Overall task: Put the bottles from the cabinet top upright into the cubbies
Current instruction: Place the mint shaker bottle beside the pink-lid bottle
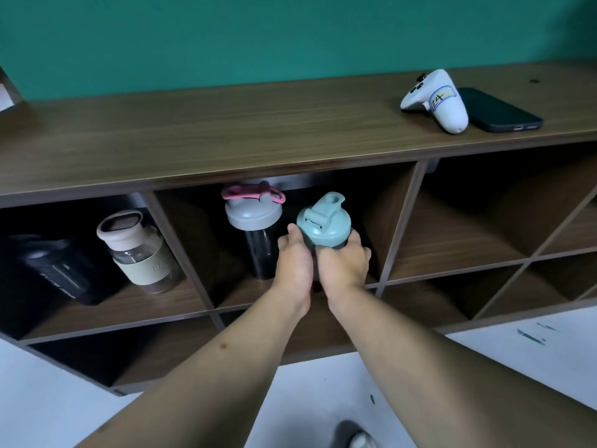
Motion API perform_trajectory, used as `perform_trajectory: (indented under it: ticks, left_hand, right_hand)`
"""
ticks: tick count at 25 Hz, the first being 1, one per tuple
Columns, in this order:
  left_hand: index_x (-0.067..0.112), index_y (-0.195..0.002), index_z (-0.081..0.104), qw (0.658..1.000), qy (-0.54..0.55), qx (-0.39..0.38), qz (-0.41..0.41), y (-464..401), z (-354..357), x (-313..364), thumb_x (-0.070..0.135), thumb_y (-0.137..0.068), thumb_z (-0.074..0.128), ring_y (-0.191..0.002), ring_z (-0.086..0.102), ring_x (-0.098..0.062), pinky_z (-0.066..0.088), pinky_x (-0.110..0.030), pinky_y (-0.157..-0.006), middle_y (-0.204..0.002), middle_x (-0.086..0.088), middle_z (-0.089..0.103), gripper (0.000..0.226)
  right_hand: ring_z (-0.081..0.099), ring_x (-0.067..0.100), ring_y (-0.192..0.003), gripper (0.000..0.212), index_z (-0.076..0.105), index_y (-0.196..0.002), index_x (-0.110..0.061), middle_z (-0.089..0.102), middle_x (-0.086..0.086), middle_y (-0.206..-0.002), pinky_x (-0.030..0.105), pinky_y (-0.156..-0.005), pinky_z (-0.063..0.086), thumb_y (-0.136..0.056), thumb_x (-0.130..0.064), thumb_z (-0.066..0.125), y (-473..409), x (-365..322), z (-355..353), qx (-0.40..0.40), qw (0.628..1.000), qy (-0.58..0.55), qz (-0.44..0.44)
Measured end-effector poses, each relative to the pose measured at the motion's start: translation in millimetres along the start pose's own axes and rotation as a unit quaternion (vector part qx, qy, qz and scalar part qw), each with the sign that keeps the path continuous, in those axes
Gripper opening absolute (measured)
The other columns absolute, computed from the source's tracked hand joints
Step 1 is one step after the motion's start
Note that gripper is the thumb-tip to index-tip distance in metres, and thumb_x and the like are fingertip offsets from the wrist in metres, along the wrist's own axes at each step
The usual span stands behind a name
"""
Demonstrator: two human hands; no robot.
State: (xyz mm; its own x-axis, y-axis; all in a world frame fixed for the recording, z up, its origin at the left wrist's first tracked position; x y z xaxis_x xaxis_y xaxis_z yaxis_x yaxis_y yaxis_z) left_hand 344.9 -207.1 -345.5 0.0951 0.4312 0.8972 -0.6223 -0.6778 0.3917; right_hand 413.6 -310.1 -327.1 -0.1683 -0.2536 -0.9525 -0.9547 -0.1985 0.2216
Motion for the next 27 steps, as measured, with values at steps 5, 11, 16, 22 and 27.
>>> perform_trajectory:
  ticks: [5,11,16,22,27]
  left_hand:
    - [0.031,-0.142,0.053,0.998,-0.051,0.007,0.048,-0.3,-0.6,-6.6,0.080,-0.085,0.031,-0.138,0.059,-0.021,0.042,-0.051,-0.122,-0.149,0.002,0.063,0.077]
    - [0.031,-0.150,0.056,0.998,-0.043,0.005,0.054,1.8,10.4,-12.5,0.084,-0.082,0.029,-0.139,0.055,-0.017,0.038,-0.050,-0.126,-0.154,0.001,0.050,0.090]
    - [0.023,-0.139,0.049,0.999,0.008,0.002,0.035,1.2,13.0,-13.2,0.065,-0.109,0.026,-0.120,0.065,-0.014,0.049,-0.044,-0.114,-0.126,0.003,0.067,0.056]
    - [0.033,-0.139,0.067,0.998,0.047,0.008,0.042,-0.4,14.7,-23.3,0.076,-0.098,0.029,-0.119,0.073,-0.017,0.052,-0.045,-0.115,-0.125,0.002,0.080,0.070]
    - [0.032,-0.137,0.070,0.996,0.077,0.018,0.038,0.9,12.6,-26.7,0.072,-0.105,0.027,-0.120,0.074,-0.017,0.054,-0.044,-0.113,-0.126,0.003,0.081,0.066]
  right_hand:
    - [0.063,0.022,-0.111,0.090,0.036,-0.152,-0.025,0.062,0.003,-0.126,0.035,-0.088,0.051,-0.070,-0.003,0.066,-16.8,6.8,-10.0,-0.031,0.996,-0.073,0.033]
    - [0.070,0.024,-0.107,0.064,0.059,-0.126,-0.037,0.066,0.004,-0.127,0.043,-0.090,0.060,-0.067,-0.014,0.070,-21.5,15.1,-0.5,-0.061,0.992,-0.099,0.044]
    - [0.067,0.026,-0.117,0.088,0.047,-0.143,-0.039,0.062,0.002,-0.137,0.048,-0.098,0.058,-0.060,-0.027,0.072,-20.1,22.5,3.2,-0.024,0.991,-0.124,0.031]
    - [0.066,0.021,-0.111,0.070,0.046,-0.142,-0.024,0.066,0.002,-0.123,0.035,-0.092,0.056,-0.079,-0.012,0.073,-7.7,14.4,6.1,-0.052,0.991,-0.117,0.027]
    - [0.061,0.029,-0.121,0.085,0.048,-0.148,-0.039,0.052,0.006,-0.142,0.050,-0.107,0.050,-0.067,-0.027,0.067,-14.8,17.3,13.8,-0.059,0.992,-0.106,0.021]
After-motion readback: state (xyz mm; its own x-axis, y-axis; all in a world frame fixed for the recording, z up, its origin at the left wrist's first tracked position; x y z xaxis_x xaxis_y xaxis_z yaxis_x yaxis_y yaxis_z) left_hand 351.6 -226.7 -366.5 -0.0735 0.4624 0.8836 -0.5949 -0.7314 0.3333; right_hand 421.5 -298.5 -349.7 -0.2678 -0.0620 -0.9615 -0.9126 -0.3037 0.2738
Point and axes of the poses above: each hand's wrist, its own y-axis away from the middle knuckle, its own z-axis out of the palm, x = y × z, the point moved 10 cm from there along -y, towards the middle knuckle
